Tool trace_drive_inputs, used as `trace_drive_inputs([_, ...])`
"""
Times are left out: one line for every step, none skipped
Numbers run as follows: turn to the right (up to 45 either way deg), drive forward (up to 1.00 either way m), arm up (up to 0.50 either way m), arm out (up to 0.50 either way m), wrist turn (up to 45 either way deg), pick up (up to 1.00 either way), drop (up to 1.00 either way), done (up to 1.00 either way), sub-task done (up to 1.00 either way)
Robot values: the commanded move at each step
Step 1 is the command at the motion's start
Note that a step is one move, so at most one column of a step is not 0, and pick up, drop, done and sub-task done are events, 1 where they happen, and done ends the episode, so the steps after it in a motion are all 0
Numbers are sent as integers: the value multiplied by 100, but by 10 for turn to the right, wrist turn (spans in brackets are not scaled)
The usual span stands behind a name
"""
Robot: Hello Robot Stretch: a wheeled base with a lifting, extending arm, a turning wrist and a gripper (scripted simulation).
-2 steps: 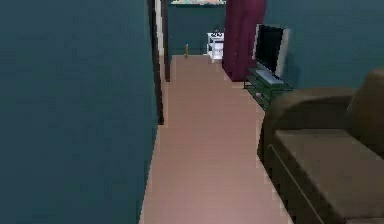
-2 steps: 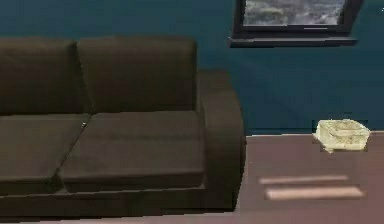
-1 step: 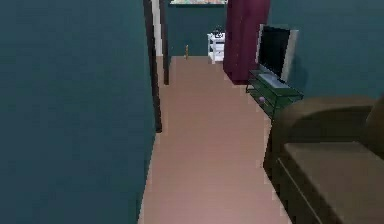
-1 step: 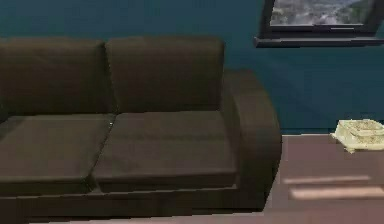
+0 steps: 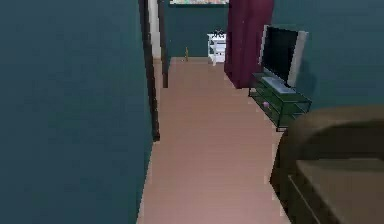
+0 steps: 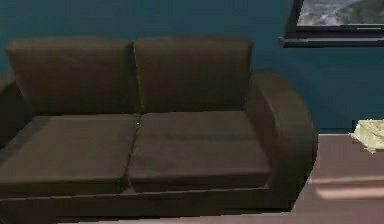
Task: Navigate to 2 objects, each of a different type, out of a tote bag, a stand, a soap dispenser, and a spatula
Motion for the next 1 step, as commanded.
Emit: trace_drive_inputs([450, 0, 0, 0, 0, 0, 0, 0, 0])
